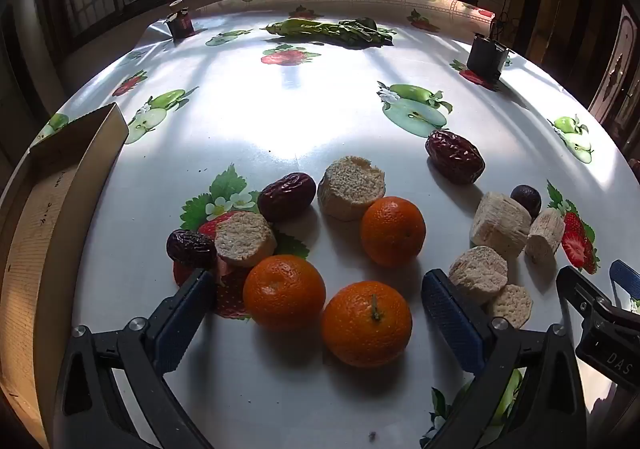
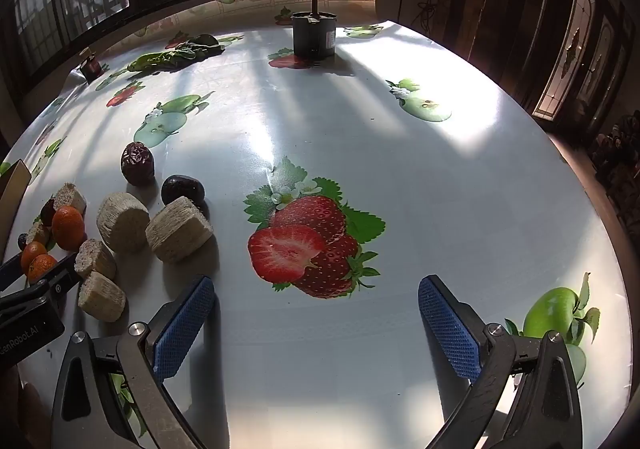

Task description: Organize fruits

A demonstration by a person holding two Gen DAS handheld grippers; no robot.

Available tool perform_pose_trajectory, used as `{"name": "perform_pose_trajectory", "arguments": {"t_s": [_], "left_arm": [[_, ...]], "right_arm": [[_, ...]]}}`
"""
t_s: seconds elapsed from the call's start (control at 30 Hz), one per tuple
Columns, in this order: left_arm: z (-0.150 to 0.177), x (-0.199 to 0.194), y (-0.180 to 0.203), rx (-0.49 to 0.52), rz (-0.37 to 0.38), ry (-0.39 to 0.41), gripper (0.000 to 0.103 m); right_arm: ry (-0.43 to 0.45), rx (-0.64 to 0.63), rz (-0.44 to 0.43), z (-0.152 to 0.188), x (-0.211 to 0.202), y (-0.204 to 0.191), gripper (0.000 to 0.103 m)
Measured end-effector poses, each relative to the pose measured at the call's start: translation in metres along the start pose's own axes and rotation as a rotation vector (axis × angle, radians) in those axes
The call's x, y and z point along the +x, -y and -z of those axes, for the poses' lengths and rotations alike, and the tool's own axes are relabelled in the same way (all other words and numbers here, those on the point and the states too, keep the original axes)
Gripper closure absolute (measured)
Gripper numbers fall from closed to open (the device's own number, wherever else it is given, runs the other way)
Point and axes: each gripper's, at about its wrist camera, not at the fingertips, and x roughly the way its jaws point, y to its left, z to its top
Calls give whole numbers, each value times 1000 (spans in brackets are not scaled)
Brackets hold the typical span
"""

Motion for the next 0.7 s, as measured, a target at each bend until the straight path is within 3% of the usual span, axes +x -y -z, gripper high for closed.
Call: {"name": "perform_pose_trajectory", "arguments": {"t_s": [0.5, 0.7], "left_arm": [[0, 0, 0, -2, 2, 0, 0], [-2, 2, 1, 60, 41, -46, 0]], "right_arm": [[1, 0, 0, 0, 0, 0, 1], [1, 0, 0, 1, -1, 1, 1]]}}
